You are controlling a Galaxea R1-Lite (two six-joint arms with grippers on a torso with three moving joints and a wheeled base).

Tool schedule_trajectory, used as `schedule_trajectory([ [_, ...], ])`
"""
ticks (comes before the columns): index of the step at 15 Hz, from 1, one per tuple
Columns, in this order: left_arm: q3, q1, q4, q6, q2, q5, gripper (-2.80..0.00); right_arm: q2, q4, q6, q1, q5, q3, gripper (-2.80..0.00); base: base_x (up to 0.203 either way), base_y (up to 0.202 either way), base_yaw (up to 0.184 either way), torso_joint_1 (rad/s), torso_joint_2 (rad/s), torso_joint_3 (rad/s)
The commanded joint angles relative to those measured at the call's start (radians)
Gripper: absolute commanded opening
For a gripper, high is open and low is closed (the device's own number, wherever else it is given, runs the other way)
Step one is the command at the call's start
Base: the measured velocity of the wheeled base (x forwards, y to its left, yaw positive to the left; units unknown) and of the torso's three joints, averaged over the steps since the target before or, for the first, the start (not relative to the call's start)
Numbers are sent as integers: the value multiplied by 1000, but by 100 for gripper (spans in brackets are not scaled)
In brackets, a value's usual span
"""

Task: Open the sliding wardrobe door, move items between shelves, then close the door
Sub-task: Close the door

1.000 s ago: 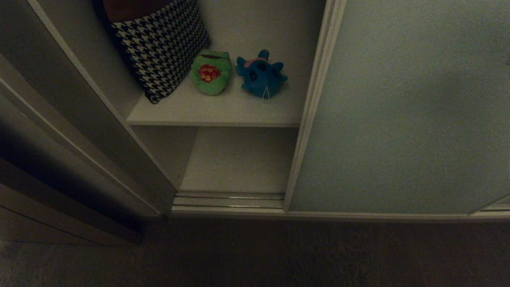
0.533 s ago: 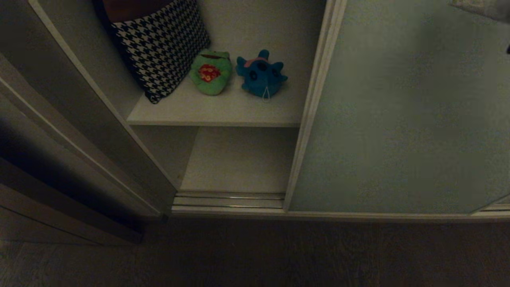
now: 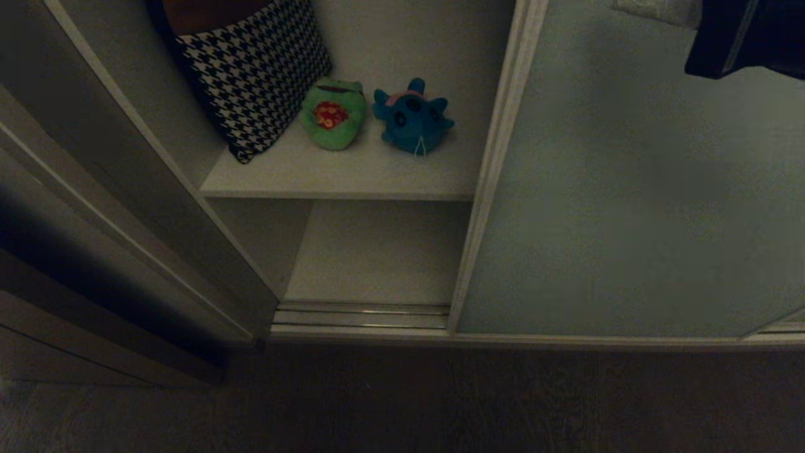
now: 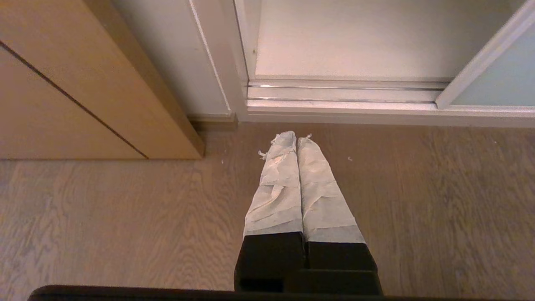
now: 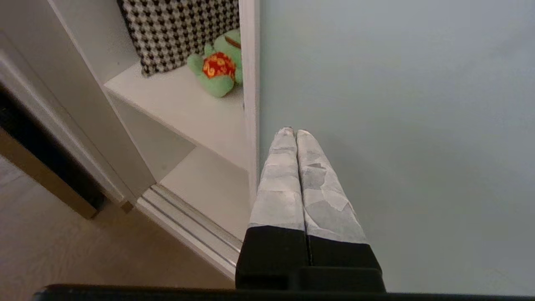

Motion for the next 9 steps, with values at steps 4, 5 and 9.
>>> schedule_trajectory([
  [4,0,1,1,0,1,0,-280,82,-3,28,-32,-7,-59,-280,0,0,0,0,0,0],
  [5,0,-1,1,0,1,0,-280,96,-3,59,-45,-8,-69,-280,0,0,0,0,0,0],
  [9,0,-1,1,0,1,0,-280,137,8,111,-41,-33,-117,-280,0,0,0,0,0,0],
])
